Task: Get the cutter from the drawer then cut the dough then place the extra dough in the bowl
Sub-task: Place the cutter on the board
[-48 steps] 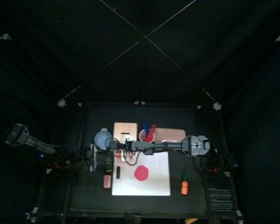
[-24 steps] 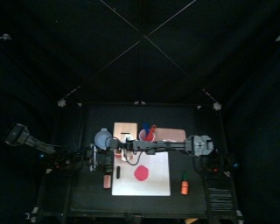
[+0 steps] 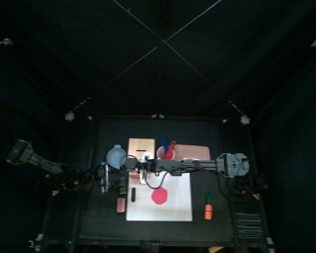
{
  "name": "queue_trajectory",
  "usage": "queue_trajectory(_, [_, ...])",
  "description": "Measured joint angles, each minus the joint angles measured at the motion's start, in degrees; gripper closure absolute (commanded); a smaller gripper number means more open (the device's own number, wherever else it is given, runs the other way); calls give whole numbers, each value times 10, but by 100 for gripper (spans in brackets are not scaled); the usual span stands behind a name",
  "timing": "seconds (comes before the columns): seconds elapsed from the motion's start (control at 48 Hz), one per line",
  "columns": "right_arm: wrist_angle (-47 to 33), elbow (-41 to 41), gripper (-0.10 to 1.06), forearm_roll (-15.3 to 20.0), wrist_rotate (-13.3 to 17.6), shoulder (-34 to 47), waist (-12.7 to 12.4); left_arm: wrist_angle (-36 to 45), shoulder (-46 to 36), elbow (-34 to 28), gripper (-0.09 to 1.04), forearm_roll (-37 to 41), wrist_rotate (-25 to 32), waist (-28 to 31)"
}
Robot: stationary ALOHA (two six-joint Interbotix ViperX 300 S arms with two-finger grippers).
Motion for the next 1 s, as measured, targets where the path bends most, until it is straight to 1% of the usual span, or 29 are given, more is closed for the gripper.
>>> queue_trajectory(0.104, [7,17,44,8,-1,-18,6,0,-1,0,12,0,0,0])
queue_trajectory(0.188, [9,37,44,11,18,-32,9,0,-1,-1,12,0,0,0])
queue_trajectory(0.271, [10,74,44,8,62,-49,11,0,-1,-1,12,0,0,0])
queue_trajectory(0.375, [5,136,44,-1,98,-83,18,0,0,-1,12,0,0,0])
queue_trajectory(0.438, [-7,182,44,-6,117,-113,30,0,-1,-1,12,-1,0,0])
queue_trajectory(0.479, [-13,204,44,-8,128,-127,33,0,-1,-1,12,-1,0,0])
queue_trajectory(0.521, [-23,234,44,-8,146,-145,40,0,-1,0,12,-1,0,0])
queue_trajectory(0.542, [-28,250,44,-8,155,-154,44,0,-1,0,12,0,0,0])
queue_trajectory(0.562, [-32,263,44,-8,156,-159,48,0,-1,0,12,0,0,0])
queue_trajectory(0.667, [-56,338,44,-12,194,-190,72,0,-1,-1,12,0,0,4])
queue_trajectory(0.812, [-112,427,44,-11,232,-222,91,0,-1,-3,12,0,0,20])
queue_trajectory(0.938, [-153,484,44,-12,263,-247,92,0,-1,-8,12,2,1,36])
queue_trajectory(1.0, [-171,509,44,-13,267,-257,91,0,-1,-9,12,3,1,41])
